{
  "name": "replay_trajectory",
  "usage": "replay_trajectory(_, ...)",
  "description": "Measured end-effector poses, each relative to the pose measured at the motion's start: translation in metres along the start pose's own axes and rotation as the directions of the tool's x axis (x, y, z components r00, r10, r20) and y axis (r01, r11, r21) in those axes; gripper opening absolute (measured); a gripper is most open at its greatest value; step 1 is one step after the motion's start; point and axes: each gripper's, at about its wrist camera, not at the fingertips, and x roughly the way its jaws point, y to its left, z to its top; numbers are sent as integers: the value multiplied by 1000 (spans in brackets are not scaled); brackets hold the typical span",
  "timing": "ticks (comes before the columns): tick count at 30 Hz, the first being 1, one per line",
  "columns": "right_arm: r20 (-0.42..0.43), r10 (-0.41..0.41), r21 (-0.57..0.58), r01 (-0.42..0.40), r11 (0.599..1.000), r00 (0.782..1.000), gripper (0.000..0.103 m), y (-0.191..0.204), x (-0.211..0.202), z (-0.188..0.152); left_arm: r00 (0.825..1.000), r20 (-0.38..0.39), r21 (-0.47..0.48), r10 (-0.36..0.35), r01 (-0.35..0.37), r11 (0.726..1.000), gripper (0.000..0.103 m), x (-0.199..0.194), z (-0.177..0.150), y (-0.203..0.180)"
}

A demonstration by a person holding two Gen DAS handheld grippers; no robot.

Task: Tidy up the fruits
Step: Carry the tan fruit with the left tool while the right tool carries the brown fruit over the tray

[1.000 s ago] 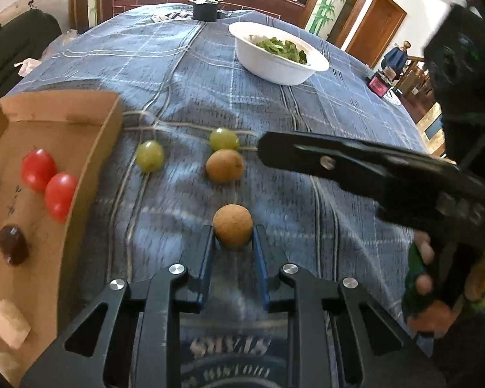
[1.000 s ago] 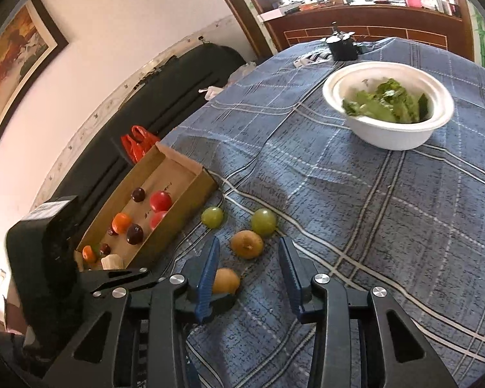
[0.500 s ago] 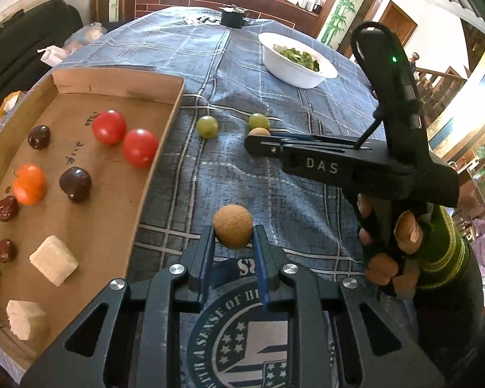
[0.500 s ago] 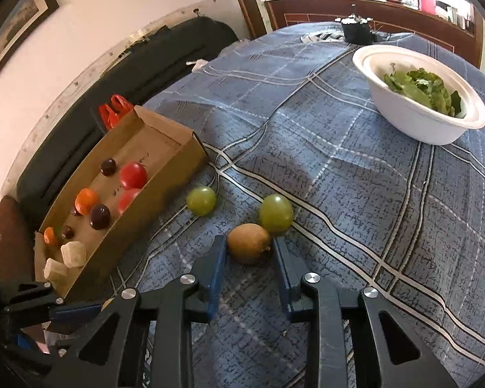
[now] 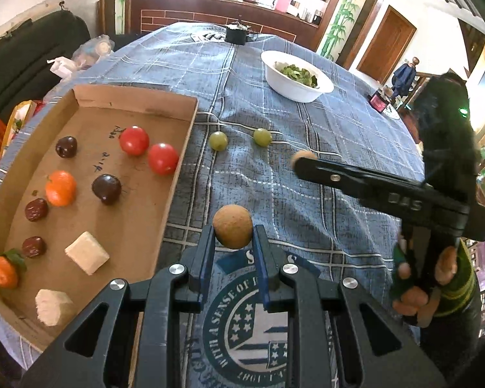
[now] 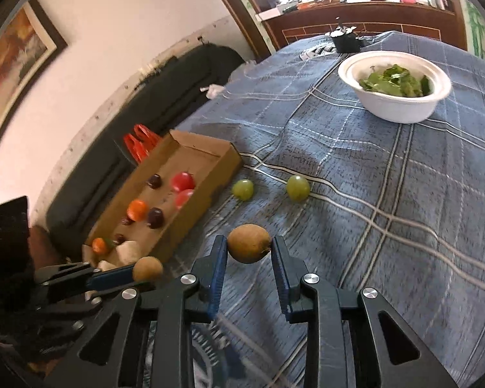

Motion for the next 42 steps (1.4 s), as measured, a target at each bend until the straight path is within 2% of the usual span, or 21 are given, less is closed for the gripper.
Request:
replay_trajectory(7,47,80,39,-82,996,996,28,11,-31,-14,1000,12,-1,27,-27,1000,21,-17,-9,8)
replay_trajectory(18,67,99,31,-101,994,993,28,30,-50,-29,997,37,-15,60,-60,998,21,-42,-21,21)
replay_trajectory(42,26,168,-45,-167,985,985,28,74,-46,-33,992,53,-54,113,-110,992,21,-70,-40,52)
